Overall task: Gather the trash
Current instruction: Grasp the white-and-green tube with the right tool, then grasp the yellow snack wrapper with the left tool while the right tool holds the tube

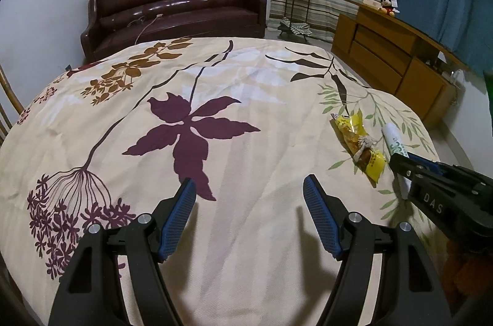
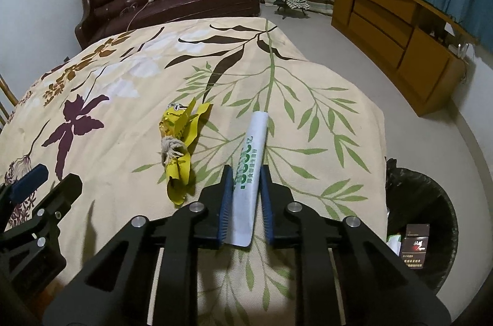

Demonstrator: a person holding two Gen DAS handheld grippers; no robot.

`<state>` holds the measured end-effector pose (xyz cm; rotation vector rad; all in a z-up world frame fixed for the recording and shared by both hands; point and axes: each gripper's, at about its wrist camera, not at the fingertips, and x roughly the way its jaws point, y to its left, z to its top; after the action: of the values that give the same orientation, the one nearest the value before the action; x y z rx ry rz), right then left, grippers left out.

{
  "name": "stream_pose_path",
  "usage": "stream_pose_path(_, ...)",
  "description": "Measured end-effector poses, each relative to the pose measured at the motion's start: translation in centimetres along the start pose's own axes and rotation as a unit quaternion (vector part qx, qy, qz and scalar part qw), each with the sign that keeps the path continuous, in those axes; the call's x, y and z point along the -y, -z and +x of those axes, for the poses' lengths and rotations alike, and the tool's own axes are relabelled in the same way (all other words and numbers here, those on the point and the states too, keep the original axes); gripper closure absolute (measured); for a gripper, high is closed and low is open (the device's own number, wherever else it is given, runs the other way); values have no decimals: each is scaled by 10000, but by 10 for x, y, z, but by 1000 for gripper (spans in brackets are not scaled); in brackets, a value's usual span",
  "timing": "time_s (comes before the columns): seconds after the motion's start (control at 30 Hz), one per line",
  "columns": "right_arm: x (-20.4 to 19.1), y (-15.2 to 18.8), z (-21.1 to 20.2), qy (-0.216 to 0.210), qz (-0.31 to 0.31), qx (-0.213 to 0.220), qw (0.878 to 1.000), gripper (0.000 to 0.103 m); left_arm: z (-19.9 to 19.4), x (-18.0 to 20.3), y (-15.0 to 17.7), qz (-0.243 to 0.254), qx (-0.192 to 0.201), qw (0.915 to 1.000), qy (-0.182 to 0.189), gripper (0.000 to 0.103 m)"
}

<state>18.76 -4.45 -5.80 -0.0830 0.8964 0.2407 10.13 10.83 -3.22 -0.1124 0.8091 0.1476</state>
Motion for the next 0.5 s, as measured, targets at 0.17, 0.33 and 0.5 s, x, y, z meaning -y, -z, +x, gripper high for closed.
stream_pose_path(0.17,9,-2,-3,-69,108,44,9999,95,0,7,-5,42,15,10000,53,33)
stream_pose_path(0.33,20,-2,-7,-109,197,116,9997,95,2,22,-10,117,2,9999,128,33)
stream_pose_path(0.5,31,-3,-10,-135,292,186,9993,95,6,39,-15,183,-58,9995,239,33)
